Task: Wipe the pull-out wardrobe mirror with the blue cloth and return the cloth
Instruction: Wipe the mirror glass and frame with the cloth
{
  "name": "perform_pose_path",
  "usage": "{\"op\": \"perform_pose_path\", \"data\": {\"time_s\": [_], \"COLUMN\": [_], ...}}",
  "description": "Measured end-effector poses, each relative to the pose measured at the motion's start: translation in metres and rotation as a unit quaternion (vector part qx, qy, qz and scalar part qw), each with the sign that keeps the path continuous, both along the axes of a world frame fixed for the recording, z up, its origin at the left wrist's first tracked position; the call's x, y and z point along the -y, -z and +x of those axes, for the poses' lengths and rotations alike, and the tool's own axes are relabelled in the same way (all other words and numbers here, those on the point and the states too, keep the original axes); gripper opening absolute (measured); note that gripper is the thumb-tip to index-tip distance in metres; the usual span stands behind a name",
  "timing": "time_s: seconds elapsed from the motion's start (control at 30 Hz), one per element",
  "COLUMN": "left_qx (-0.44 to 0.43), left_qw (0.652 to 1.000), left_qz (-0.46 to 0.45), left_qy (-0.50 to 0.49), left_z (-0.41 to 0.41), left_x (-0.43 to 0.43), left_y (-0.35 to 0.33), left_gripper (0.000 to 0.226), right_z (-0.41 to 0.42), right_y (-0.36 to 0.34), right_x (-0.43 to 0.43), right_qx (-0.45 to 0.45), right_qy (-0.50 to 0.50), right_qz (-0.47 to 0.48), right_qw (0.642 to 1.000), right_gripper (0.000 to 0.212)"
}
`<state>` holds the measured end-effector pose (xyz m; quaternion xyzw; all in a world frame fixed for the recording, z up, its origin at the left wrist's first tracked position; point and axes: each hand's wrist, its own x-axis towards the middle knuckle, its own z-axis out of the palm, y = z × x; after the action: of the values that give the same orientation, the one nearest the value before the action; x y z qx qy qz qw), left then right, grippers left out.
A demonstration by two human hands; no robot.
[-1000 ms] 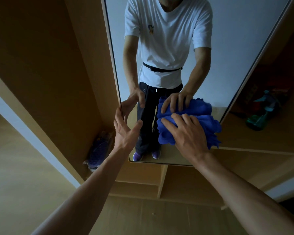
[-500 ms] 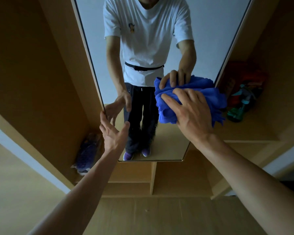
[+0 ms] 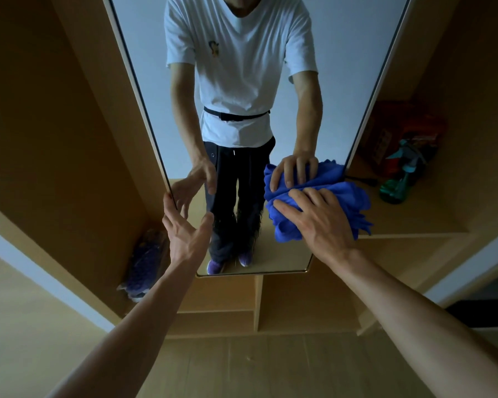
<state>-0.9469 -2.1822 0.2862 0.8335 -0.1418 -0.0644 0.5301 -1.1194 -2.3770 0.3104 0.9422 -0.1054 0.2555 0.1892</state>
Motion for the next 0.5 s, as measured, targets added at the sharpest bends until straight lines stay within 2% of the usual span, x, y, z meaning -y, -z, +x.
{"op": "perform_pose_path", "data": {"time_s": [0.33,0.5], "left_qx": [0.008,0.020], "left_qw": [1.000,0.999], "left_qz": [0.006,0.018], "left_qy": [0.003,-0.021], "left_z": [0.002,0.005], "left_x": [-0.002,0.004], "left_y": [0.002,0.007], "left_gripper": [0.103,0.096], "right_z": [-0.015,-0.018], "right_y": [-0.061,-0.052], "right_x": [0.026,0.037], "right_qx": [0.119,0.149], "right_qy": [0.011,0.025], "right_qz": [-0.014,-0.037], "right_qw": [0.993,0.988], "right_gripper": [0.055,0.050]}}
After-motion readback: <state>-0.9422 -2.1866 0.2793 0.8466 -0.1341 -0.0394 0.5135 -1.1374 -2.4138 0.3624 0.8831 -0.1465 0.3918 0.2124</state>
